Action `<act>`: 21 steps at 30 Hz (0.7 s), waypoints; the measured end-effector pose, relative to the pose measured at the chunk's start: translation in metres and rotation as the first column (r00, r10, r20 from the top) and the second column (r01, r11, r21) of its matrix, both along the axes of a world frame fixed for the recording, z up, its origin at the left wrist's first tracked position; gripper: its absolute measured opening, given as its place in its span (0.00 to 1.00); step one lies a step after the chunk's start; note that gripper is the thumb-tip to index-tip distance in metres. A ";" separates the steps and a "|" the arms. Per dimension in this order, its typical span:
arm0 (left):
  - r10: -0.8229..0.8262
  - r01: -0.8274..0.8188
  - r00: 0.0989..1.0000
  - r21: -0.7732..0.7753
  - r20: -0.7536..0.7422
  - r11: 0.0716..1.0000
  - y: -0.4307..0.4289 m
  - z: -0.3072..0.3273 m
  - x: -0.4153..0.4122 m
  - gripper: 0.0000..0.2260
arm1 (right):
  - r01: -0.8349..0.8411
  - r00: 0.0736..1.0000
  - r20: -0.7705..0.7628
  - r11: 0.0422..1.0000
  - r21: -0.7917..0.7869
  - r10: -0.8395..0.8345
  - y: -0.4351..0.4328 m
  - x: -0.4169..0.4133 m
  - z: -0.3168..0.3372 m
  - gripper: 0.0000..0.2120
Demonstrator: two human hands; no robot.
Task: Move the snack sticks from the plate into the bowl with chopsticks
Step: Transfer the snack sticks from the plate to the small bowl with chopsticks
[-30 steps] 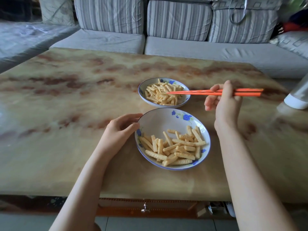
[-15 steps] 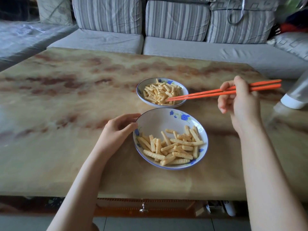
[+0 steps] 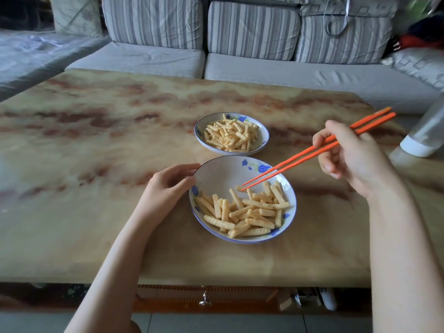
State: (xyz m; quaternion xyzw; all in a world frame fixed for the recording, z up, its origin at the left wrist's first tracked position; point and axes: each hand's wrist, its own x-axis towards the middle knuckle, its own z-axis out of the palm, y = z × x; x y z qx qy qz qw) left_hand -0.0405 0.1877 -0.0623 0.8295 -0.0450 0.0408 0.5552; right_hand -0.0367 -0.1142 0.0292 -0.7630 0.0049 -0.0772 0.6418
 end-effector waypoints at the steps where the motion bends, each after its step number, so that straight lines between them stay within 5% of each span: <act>1: 0.002 -0.002 1.000 -0.001 -0.001 1.000 0.000 0.000 0.000 0.17 | -0.001 1.000 0.000 1.000 0.000 0.001 0.001 0.001 -0.001 0.20; 6: -0.003 0.003 1.000 -0.007 -0.004 1.000 -0.001 0.002 -0.001 0.17 | 0.052 0.998 0.026 0.998 0.029 -0.053 0.006 0.006 -0.006 0.20; 13: -0.002 0.002 1.000 -0.011 -0.003 1.000 -0.002 0.004 -0.002 0.17 | 0.275 0.929 0.155 0.906 0.320 -0.337 0.021 0.019 -0.009 0.19; 21: -0.003 0.003 1.000 -0.006 0.000 1.000 -0.001 0.002 -0.001 0.17 | 0.407 0.861 0.169 0.849 0.337 -0.480 0.029 0.030 -0.026 0.20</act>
